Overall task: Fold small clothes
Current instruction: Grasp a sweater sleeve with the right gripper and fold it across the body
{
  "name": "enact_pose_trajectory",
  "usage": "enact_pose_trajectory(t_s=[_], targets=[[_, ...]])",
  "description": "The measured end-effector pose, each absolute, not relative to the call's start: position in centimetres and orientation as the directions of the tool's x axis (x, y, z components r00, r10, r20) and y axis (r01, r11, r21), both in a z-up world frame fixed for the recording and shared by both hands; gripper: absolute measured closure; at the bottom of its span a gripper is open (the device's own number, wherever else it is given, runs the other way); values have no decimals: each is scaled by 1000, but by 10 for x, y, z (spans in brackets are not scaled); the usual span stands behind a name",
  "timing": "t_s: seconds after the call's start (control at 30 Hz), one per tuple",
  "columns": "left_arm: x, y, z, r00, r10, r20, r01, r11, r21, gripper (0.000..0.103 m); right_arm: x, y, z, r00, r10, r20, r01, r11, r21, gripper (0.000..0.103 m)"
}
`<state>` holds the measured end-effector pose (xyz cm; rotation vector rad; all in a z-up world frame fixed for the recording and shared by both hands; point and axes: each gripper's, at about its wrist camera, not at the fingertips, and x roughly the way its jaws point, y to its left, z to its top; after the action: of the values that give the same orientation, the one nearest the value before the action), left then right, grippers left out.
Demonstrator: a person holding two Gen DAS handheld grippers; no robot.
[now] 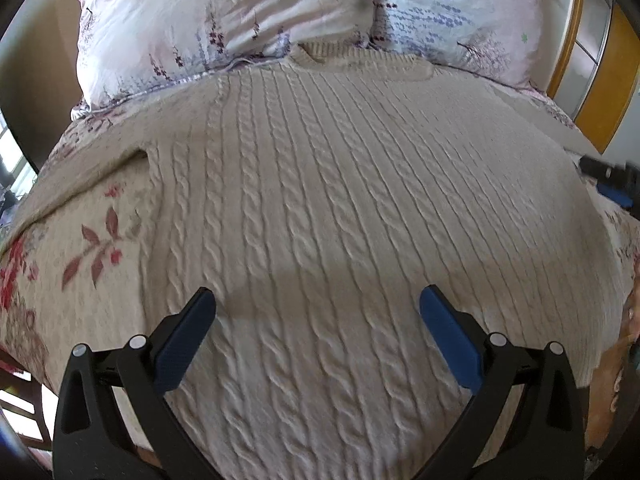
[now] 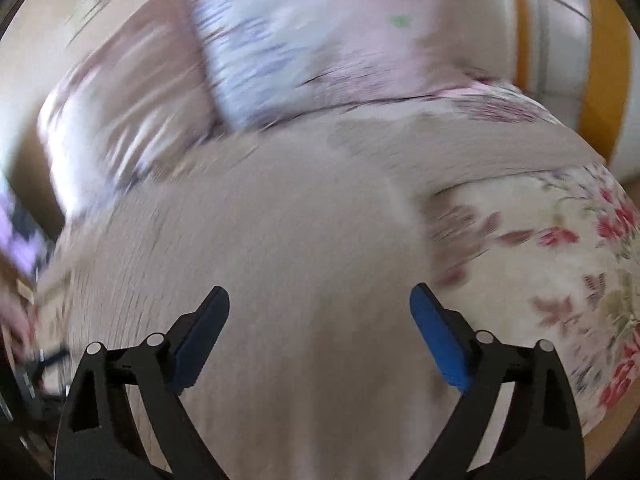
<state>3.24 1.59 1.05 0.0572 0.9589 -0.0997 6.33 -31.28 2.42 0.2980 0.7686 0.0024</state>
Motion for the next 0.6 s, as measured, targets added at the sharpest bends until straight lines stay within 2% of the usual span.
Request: enact_pose_trajectory(t_s=[0.07, 0.17, 0.37, 0.47, 0.6], targets=[[39, 21, 16, 584, -63, -810, 113, 994, 4, 2, 78, -351, 27, 720, 98, -687, 195, 921, 337, 26], [52, 30, 27, 617, -92, -781, 134, 991, -12, 2, 96, -404, 23, 719, 105, -687, 319, 828, 461, 36], [85, 44, 37, 618, -174, -767, 164, 982, -91, 2, 122, -482, 10, 712, 66, -699, 504, 646, 573, 45], [105, 48, 39, 607, -190, -772, 146, 981, -127, 2, 131, -507, -1, 705, 69, -705, 555, 567, 610, 52], [121, 48, 41, 606, -190, -772, 128, 982, -142, 2, 137, -524, -11, 704, 62, -708, 596, 491, 635, 58]])
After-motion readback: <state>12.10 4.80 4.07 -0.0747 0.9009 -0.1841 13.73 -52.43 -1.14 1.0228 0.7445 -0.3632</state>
